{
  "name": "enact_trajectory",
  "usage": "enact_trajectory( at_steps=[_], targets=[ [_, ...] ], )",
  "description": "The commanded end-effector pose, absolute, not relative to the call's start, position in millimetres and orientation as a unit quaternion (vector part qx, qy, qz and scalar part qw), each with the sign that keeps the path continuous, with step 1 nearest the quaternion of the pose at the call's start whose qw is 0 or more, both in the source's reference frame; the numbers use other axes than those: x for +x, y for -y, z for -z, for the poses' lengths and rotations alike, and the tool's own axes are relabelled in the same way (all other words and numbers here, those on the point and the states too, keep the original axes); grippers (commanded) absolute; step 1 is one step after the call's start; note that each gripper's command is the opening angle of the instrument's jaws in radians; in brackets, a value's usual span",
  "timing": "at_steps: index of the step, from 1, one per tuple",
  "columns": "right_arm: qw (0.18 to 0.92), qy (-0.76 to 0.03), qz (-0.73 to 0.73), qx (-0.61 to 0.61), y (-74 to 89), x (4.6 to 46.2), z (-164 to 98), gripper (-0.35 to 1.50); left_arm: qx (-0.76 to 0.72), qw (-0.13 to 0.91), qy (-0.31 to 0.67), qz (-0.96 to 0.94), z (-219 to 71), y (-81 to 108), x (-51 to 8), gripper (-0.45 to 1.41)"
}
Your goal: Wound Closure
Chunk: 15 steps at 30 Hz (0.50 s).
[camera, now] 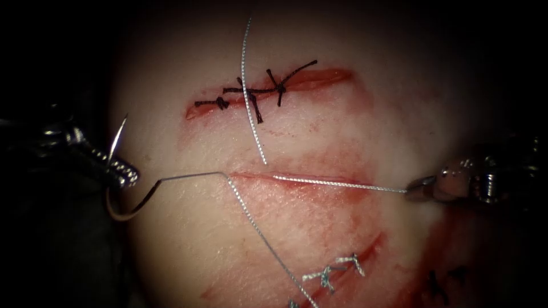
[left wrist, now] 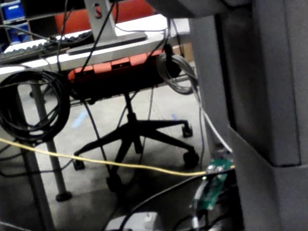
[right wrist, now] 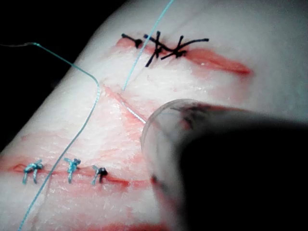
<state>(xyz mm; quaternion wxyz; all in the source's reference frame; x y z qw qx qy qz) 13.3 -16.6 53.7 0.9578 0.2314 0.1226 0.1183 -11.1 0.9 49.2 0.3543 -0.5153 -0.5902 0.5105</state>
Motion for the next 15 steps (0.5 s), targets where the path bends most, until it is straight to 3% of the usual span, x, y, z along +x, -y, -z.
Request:
enact_trajectory(
  at_steps=[1,15],
  targets=[
    [0.958,-0.106,-0.127,0.234,15.7,11.0,-54.1,-0.35,-0.516,0.354,0.590,-0.511,-49.7,-0.7,-11.6,-0.45],
    [0.957,0.020,-0.173,0.231,14.7,0.5,-54.1,-0.35,-0.518,0.351,0.587,-0.514,-49.7,-0.7,-11.6,-0.45]
  ],
)
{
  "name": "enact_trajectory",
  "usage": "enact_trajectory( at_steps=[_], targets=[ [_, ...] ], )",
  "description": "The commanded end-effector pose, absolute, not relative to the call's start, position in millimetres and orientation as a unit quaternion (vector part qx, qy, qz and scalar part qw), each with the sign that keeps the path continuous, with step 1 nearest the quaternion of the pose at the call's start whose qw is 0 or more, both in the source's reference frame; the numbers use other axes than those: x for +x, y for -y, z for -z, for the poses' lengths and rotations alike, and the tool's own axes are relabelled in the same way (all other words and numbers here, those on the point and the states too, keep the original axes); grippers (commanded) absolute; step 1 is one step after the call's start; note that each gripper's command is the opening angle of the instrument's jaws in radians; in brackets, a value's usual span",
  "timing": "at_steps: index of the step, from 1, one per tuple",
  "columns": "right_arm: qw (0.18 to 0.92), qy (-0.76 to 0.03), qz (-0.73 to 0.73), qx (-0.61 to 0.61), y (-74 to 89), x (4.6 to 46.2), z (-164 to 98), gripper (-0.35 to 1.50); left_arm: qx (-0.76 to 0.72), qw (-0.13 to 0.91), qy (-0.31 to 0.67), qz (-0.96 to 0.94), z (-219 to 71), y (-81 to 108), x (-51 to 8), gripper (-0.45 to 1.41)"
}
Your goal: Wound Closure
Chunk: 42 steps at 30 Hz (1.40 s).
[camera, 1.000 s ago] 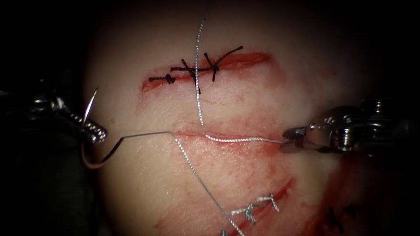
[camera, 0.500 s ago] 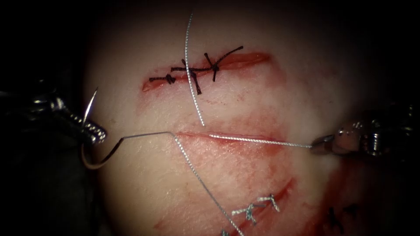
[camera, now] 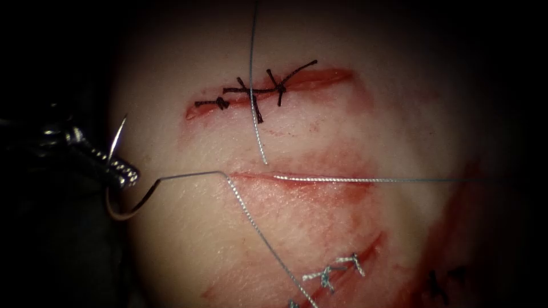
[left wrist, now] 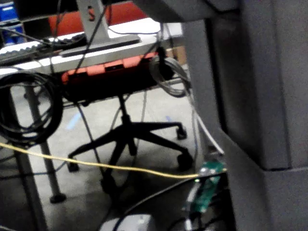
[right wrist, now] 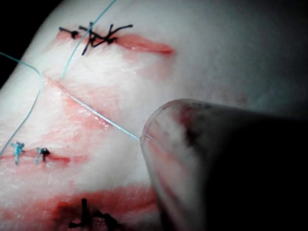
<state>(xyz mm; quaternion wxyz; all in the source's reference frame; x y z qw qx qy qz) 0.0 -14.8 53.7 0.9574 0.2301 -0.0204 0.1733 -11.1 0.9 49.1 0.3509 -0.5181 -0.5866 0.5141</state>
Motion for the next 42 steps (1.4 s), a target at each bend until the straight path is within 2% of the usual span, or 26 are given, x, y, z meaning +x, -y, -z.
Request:
enact_trajectory(
  at_steps=[1,9,14,15,16,17,18,19,20,23,30,33,35,39,40,41,42],
  targets=[
    [0.955,0.029,-0.177,0.236,14.8,-0.2,-54.2,-0.35,-0.518,0.351,0.587,-0.514,-49.7,-0.7,-11.6,-0.45],
    [0.947,0.083,-0.200,0.236,14.4,-4.4,-54.2,-0.35,-0.518,0.351,0.587,-0.514,-49.7,-0.7,-11.6,-0.45],
    [0.941,0.099,-0.202,0.253,14.6,-5.6,-54.0,-0.35,-0.518,0.351,0.587,-0.514,-49.7,-0.7,-11.6,-0.45],
    [0.942,0.097,-0.204,0.250,14.7,-5.5,-54.0,-0.23,-0.518,0.351,0.587,-0.514,-49.7,-0.7,-11.6,-0.45],
    [0.943,0.095,-0.207,0.244,14.5,-5.0,-53.9,0.37,-0.518,0.351,0.587,-0.514,-49.7,-0.7,-11.6,-0.45],
    [0.944,0.088,-0.211,0.238,14.3,-4.5,-53.6,0.62,-0.518,0.351,0.587,-0.514,-49.7,-0.7,-11.6,-0.45],
    [0.948,0.077,-0.202,0.233,14.0,-3.9,-53.4,0.72,-0.518,0.351,0.587,-0.514,-49.7,-0.7,-11.6,-0.45],
    [0.959,0.054,-0.185,0.208,13.4,-2.1,-52.7,1.21,-0.518,0.351,0.587,-0.514,-49.7,-0.7,-11.6,-0.45],
    [0.963,0.045,-0.176,0.198,13.2,-1.2,-52.3,1.24,-0.518,0.351,0.587,-0.514,-49.7,-0.7,-11.6,-0.45],
    [0.976,0.008,-0.141,0.163,12.4,2.2,-50.9,1.28,-0.517,0.351,0.586,-0.515,-49.7,-0.7,-11.6,-0.45],
    [0.968,-0.111,-0.123,0.187,13.0,9.2,-47.9,1.24,-0.517,0.351,0.586,-0.515,-49.7,-0.7,-11.6,-0.45],
    [0.962,-0.149,-0.129,0.188,14.0,13.2,-48.0,1.13,-0.518,0.351,0.586,-0.515,-49.7,-0.7,-11.7,-0.45],
    [0.956,-0.173,-0.141,0.192,15.1,16.7,-49.5,0.96,-0.518,0.351,0.586,-0.515,-49.7,-0.7,-11.7,-0.45],
    [0.953,-0.190,-0.131,0.196,17.0,19.6,-52.2,0.93,-0.518,0.351,0.586,-0.515,-49.7,-0.7,-11.6,-0.45],
    [0.953,-0.191,-0.126,0.198,17.3,19.7,-52.7,0.86,-0.518,0.351,0.586,-0.515,-49.7,-0.7,-11.6,-0.45],
    [0.954,-0.193,-0.113,0.198,17.4,19.8,-53.6,0.57,-0.517,0.351,0.586,-0.515,-49.7,-0.7,-11.6,-0.45],
    [0.954,-0.195,-0.111,0.197,17.4,19.8,-53.9,0.54,-0.518,0.351,0.586,-0.515,-49.7,-0.7,-11.7,-0.45]
  ],
)
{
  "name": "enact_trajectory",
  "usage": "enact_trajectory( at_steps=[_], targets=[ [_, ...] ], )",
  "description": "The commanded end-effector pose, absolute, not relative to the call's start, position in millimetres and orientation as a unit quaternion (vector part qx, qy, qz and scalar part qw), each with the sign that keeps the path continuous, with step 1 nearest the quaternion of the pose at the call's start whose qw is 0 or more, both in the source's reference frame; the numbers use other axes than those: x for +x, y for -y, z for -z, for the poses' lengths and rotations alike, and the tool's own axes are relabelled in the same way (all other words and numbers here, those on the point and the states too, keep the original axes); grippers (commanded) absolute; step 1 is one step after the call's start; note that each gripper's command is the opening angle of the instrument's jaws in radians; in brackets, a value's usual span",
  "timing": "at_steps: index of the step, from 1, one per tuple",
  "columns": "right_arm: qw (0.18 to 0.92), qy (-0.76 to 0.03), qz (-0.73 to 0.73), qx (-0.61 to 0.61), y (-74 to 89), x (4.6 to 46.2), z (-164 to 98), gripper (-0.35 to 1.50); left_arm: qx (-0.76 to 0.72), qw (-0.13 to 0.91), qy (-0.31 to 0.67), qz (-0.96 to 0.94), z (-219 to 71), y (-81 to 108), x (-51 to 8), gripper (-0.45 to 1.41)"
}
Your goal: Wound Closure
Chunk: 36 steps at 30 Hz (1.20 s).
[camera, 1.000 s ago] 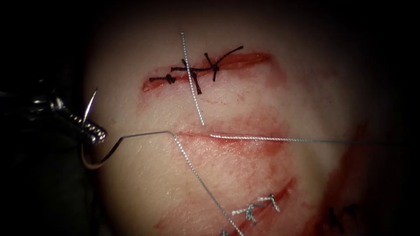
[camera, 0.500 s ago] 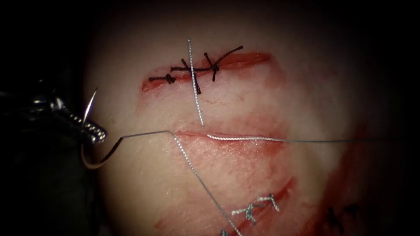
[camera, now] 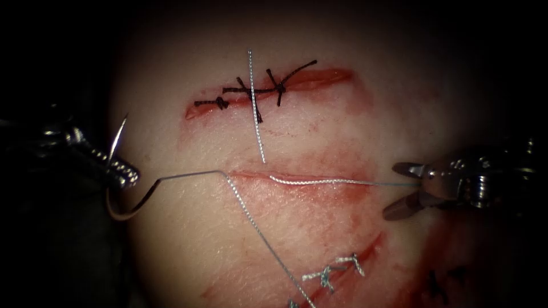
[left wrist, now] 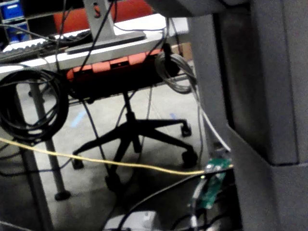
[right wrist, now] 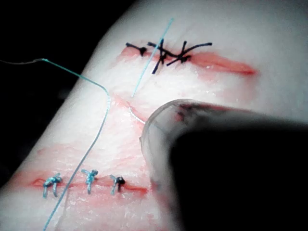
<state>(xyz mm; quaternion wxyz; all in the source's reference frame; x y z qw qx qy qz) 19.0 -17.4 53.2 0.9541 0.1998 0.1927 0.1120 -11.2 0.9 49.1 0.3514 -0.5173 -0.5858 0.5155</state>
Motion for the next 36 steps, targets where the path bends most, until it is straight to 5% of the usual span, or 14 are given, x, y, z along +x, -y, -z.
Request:
enact_trajectory(
  at_steps=[1,2,4,14,17,36],
  targets=[
    [0.955,-0.195,-0.108,0.196,17.2,19.9,-54.3,0.51,-0.518,0.351,0.586,-0.515,-49.7,-0.7,-11.7,-0.45],
    [0.956,-0.193,-0.107,0.192,16.9,20.0,-55.1,0.25,-0.518,0.351,0.586,-0.515,-49.7,-0.7,-11.7,-0.45],
    [0.957,-0.193,-0.107,0.190,16.7,20.1,-55.8,0.09,-0.518,0.351,0.586,-0.515,-49.7,-0.7,-11.7,-0.45],
    [0.960,-0.191,-0.099,0.177,16.5,20.1,-58.4,0.04,-0.518,0.352,0.586,-0.515,-49.7,-0.7,-11.8,-0.45],
    [0.960,-0.192,-0.098,0.178,16.5,20.0,-58.2,-0.35,-0.518,0.352,0.586,-0.515,-49.7,-0.7,-11.8,-0.45],
    [0.965,-0.143,-0.084,0.202,17.2,15.7,-56.7,-0.35,-0.518,0.352,0.586,-0.515,-49.7,-0.7,-11.7,-0.45]
  ],
)
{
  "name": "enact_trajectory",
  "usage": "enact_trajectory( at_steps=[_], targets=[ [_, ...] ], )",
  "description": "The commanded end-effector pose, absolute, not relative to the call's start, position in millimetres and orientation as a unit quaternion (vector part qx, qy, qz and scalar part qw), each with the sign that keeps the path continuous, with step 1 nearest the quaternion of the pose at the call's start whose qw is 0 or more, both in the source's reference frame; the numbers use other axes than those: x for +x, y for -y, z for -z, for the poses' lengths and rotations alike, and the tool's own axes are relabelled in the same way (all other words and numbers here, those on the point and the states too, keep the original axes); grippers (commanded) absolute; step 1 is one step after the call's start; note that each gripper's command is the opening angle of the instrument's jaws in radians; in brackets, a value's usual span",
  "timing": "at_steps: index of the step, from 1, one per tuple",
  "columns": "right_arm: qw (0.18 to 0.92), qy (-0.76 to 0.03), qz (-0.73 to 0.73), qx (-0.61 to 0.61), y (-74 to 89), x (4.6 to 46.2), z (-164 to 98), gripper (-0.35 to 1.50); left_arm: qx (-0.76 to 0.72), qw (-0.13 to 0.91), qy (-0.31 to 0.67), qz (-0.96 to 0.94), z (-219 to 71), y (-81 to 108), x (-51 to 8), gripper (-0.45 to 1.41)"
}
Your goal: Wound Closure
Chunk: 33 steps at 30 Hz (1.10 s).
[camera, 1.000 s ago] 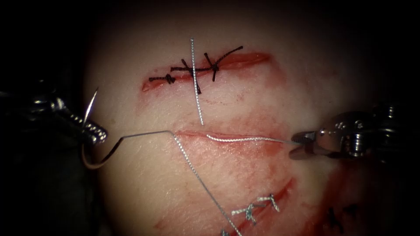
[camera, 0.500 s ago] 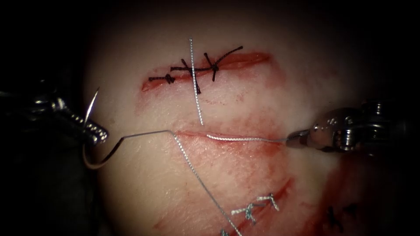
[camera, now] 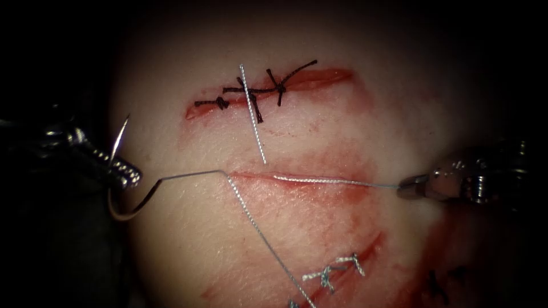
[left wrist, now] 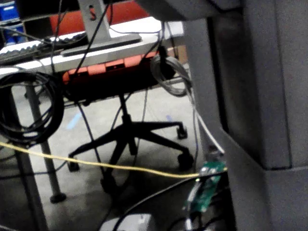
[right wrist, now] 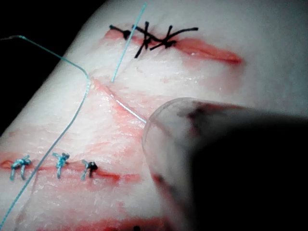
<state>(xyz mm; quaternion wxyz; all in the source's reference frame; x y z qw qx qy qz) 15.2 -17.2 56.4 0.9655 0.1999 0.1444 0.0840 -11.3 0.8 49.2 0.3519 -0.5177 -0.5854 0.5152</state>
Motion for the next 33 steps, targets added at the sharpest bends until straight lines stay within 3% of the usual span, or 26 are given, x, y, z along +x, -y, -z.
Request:
enact_trajectory(
  at_steps=[1,5,6,7,8,10,16,18,21,23,24,28,33],
  targets=[
    [0.965,-0.141,-0.085,0.204,17.3,15.4,-56.6,-0.35,-0.518,0.352,0.586,-0.515,-49.7,-0.7,-11.7,-0.45],
    [0.966,-0.132,-0.086,0.206,17.3,14.7,-56.6,-0.35,-0.518,0.352,0.586,-0.515,-49.7,-0.7,-11.7,-0.45],
    [0.966,-0.132,-0.086,0.206,17.3,14.7,-56.5,-0.05,-0.518,0.352,0.586,-0.515,-49.7,-0.7,-11.7,-0.45],
    [0.966,-0.130,-0.090,0.207,17.2,14.9,-56.4,0.65,-0.518,0.352,0.586,-0.515,-49.7,-0.7,-11.7,-0.45],
    [0.966,-0.134,-0.078,0.206,17.0,15.2,-56.2,1.08,-0.518,0.352,0.586,-0.515,-49.7,-0.7,-11.7,-0.45],
    [0.964,-0.153,-0.060,0.210,16.1,15.8,-55.3,1.32,-0.531,0.337,0.571,-0.528,-49.8,-0.6,-11.8,-0.45],
    [0.945,-0.243,-0.118,0.183,11.7,17.2,-48.7,1.37,-0.560,0.213,0.446,-0.665,-50.4,1.1,-13.3,-0.45],
    [0.931,-0.280,-0.149,0.183,9.5,18.1,-44.8,1.14,-0.573,0.138,0.380,-0.713,-50.2,2.4,-14.9,-0.45],
    [0.913,-0.308,-0.192,0.184,8.1,20.1,-42.6,0.95,-0.593,0.028,0.295,-0.749,-49.9,3.7,-16.6,-0.45],
    [0.895,-0.337,-0.226,0.185,7.9,21.9,-42.3,1.19,-0.580,-0.024,0.255,-0.773,-49.8,4.6,-17.8,-0.45],
    [0.877,-0.353,-0.261,0.196,8.0,22.6,-42.3,1.20,-0.570,-0.037,0.243,-0.784,-49.9,4.9,-18.3,-0.45],
    [0.793,-0.396,-0.366,0.283,8.7,25.1,-43.2,0.87,-0.557,-0.067,0.218,-0.798,-50.5,6.2,-19.5,-0.45],
    [0.716,-0.426,-0.399,0.383,11.2,28.3,-45.2,0.73,-0.558,-0.080,0.169,-0.808,-50.9,5.6,-20.0,-0.45]
  ],
)
